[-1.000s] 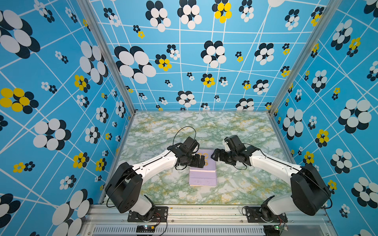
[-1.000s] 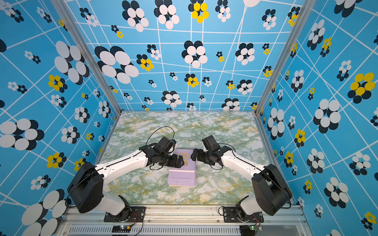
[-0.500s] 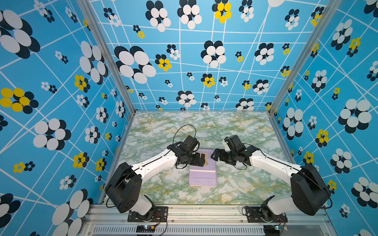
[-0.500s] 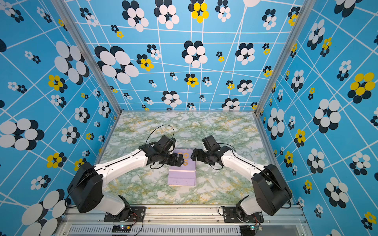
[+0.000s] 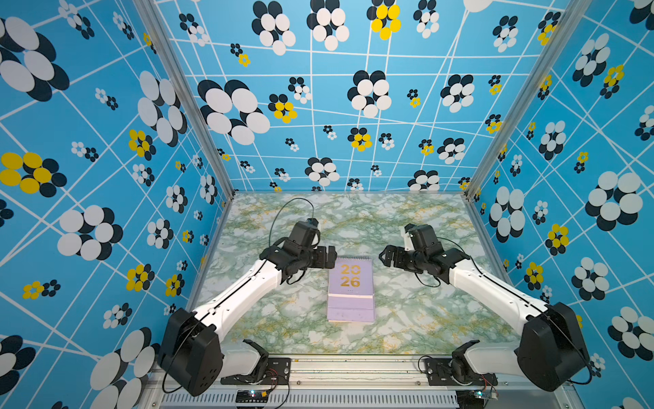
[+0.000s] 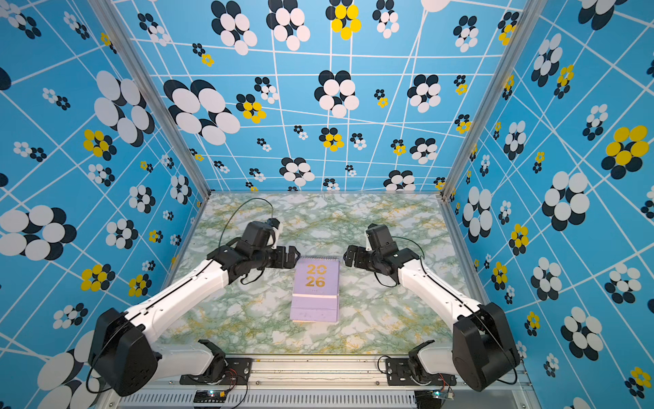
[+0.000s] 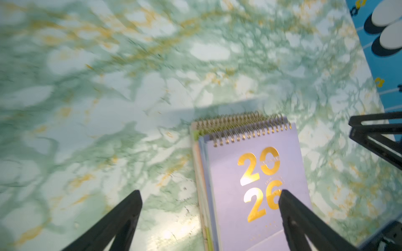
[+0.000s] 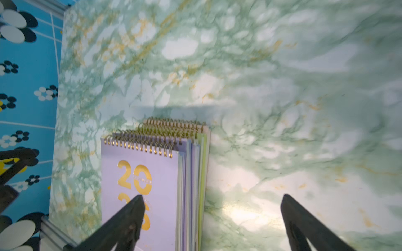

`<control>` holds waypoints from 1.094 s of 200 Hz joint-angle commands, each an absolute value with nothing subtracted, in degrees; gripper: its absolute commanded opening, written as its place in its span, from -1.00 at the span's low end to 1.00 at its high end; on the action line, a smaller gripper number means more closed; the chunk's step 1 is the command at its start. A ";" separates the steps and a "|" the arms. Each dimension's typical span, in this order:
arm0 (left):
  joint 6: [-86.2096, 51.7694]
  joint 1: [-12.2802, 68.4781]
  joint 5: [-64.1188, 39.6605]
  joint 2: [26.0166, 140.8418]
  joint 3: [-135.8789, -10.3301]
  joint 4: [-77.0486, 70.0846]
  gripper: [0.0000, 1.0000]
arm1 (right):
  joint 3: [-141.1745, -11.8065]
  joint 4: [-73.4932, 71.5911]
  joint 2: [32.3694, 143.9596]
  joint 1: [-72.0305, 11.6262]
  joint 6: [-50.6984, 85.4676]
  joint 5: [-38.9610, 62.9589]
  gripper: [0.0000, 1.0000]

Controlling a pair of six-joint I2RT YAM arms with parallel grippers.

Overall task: Stack the calendars
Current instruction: Place the calendar at the calendar, then reset both arms

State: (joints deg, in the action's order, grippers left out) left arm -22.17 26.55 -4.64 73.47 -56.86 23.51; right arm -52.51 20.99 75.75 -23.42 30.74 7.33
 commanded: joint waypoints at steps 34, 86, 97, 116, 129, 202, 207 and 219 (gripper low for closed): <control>-12.46 16.23 -3.43 68.50 -51.51 15.71 0.99 | -49.54 22.46 68.35 -12.40 23.36 3.63 0.98; -6.91 9.16 3.12 65.39 -37.86 -7.04 0.99 | -37.73 7.02 62.89 -3.76 16.32 -8.15 0.99; -5.08 7.84 4.77 65.61 -34.95 -10.99 0.99 | -34.70 0.86 62.98 -2.47 15.17 -9.01 0.99; -4.54 5.27 5.63 66.38 -30.04 -18.43 0.99 | -30.00 -9.07 64.63 -0.83 13.47 -11.32 0.98; -4.11 3.89 5.76 67.62 -26.76 -24.72 0.99 | -27.88 -15.40 66.85 -0.29 11.10 -13.27 0.99; -1.84 0.28 3.52 81.73 -19.50 -51.61 0.99 | -26.59 -34.75 80.70 3.07 6.60 -8.12 0.98; -2.24 0.11 3.55 83.10 -19.22 -53.42 0.99 | -27.33 -34.34 81.72 3.01 6.09 -6.95 0.99; -2.21 0.00 2.94 86.87 -18.88 -57.35 0.99 | -28.05 -35.70 84.30 2.99 4.43 -3.38 0.99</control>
